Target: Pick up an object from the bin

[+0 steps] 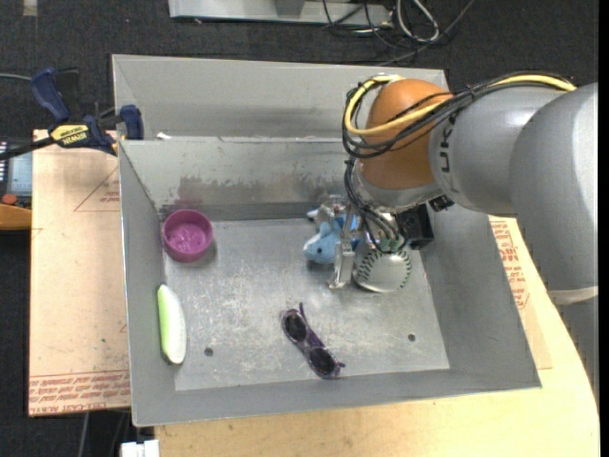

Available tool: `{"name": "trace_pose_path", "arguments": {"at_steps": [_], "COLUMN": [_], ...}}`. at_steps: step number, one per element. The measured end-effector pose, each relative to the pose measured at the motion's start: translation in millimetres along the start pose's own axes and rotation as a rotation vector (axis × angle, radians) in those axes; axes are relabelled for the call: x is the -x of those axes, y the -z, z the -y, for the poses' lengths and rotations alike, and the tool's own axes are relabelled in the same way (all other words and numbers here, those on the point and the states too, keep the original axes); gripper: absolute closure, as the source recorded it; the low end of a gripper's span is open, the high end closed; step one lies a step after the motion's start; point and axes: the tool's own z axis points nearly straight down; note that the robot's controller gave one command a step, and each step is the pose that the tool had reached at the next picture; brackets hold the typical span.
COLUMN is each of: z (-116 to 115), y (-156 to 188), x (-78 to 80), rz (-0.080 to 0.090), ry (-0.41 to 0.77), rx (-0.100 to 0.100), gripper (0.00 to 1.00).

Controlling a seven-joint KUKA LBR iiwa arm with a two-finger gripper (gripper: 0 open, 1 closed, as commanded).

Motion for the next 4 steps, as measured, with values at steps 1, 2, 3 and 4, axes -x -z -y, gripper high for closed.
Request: {"name": "trace_pose_path", "arguments": {"at_steps": [1, 2, 3, 4], "z": [-2.1, -2.0, -2.7, -2.9], "y": [3.4, 2.3, 4.0, 2.7], "x": [-0.6, 0.9, 0.4, 1.6], "rz": [0.01, 0.004, 0.013, 0.007], "ry": [0.17, 0.001, 0.168, 0.003], "rx": [-0.001, 0.003, 0.0, 0.004], "gripper": [0.0, 0.0, 0.0, 1.0]}}
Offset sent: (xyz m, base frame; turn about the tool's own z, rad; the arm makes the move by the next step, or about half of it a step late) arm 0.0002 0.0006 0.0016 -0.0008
